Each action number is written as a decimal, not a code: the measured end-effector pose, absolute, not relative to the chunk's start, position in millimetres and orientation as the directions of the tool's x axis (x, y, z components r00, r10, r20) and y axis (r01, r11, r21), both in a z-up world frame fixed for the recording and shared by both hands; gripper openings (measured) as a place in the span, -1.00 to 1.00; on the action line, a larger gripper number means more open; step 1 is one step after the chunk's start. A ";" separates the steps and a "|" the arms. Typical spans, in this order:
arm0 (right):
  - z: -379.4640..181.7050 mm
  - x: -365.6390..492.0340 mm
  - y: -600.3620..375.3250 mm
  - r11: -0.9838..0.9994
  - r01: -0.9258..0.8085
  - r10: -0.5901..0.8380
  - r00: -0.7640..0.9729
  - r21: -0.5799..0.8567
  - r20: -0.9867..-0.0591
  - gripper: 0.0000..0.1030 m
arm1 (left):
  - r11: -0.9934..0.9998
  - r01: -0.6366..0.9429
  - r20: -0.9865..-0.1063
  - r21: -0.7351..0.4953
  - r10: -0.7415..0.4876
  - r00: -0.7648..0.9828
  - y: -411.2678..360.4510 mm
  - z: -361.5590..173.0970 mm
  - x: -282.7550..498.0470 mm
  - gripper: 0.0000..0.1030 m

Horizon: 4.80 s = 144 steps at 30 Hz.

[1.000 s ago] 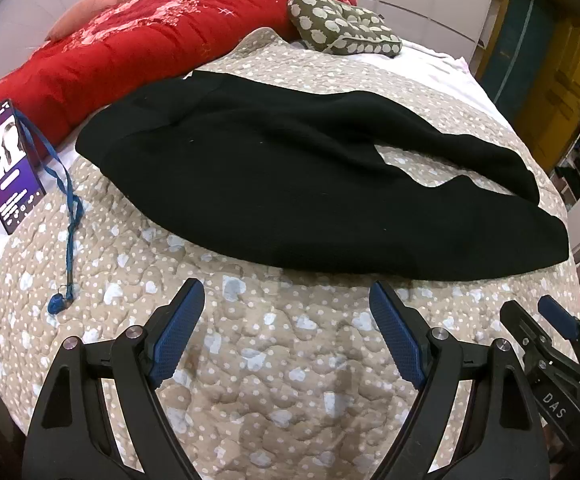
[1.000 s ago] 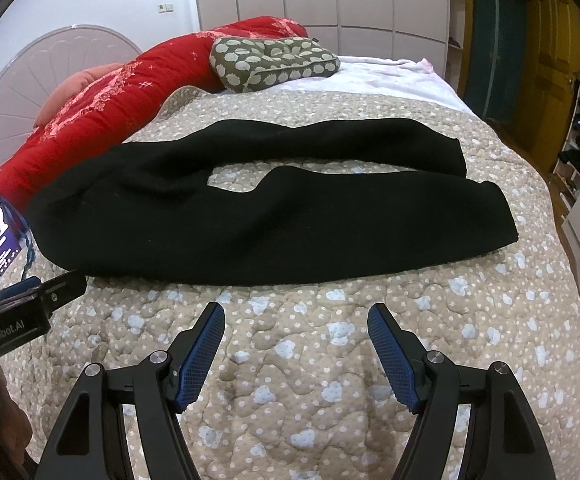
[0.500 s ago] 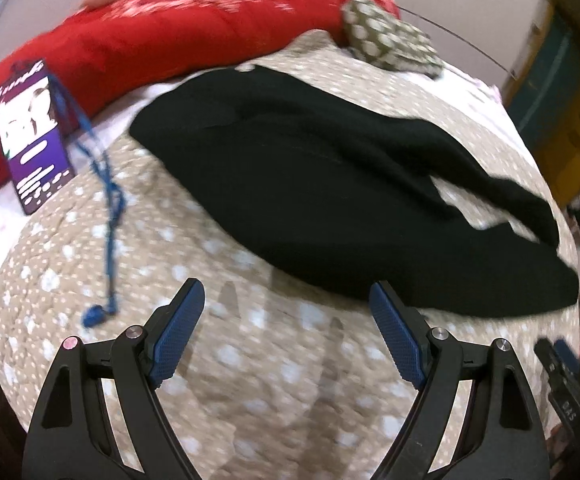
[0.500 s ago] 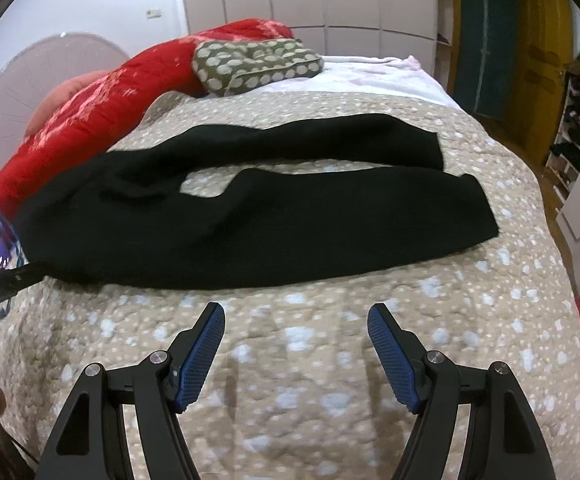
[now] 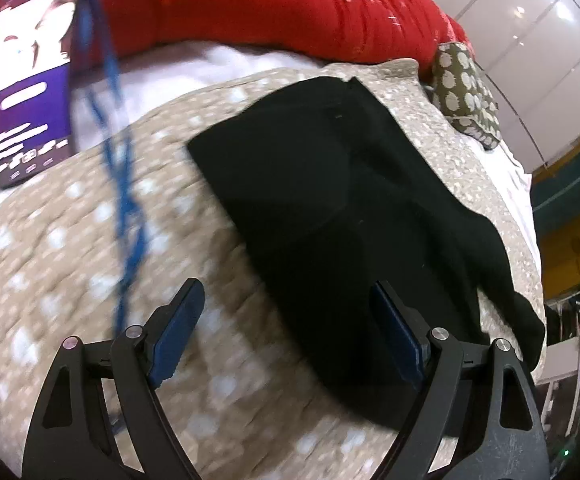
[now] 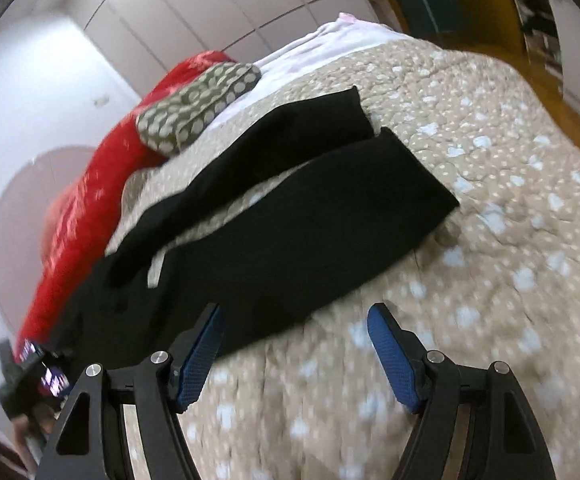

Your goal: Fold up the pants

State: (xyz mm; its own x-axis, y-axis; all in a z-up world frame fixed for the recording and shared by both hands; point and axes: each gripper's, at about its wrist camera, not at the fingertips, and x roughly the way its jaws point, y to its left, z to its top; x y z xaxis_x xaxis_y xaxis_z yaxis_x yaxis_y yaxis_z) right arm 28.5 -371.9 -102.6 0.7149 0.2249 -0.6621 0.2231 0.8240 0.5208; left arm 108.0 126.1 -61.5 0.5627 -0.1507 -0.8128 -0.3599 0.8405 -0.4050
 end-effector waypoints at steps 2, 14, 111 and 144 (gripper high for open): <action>-103.3 38.6 -378.8 0.805 0.233 0.217 0.740 0.545 -0.637 0.09 | 0.852 -0.341 -0.809 -0.397 -0.150 0.568 121.3 -63.9 117.3 0.55; -52.1 12.7 -398.2 0.826 0.137 0.208 0.827 0.546 -0.522 -0.92 | 0.884 -0.233 -0.790 -0.406 -0.211 0.575 98.4 -36.4 98.9 -0.82; -57.1 -55.9 -247.4 0.936 -0.242 0.352 0.656 0.255 -0.668 -0.36 | 0.964 -0.126 -0.796 -0.235 -0.117 0.594 69.3 -28.0 20.4 0.00; -73.5 -103.5 -429.6 0.854 0.285 0.145 0.672 0.434 -0.726 -0.64 | 0.970 -0.178 -0.820 -0.166 -0.036 0.572 90.6 -18.3 15.6 0.00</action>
State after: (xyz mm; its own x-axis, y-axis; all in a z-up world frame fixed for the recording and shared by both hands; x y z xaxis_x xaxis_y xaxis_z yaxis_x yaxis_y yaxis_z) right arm -103.5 -429.6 -73.5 0.6719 0.1449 -0.7264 0.2851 0.8545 0.4342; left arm 15.6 90.6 -18.3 0.5719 -0.0355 -0.8195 -0.1777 0.9700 -0.1660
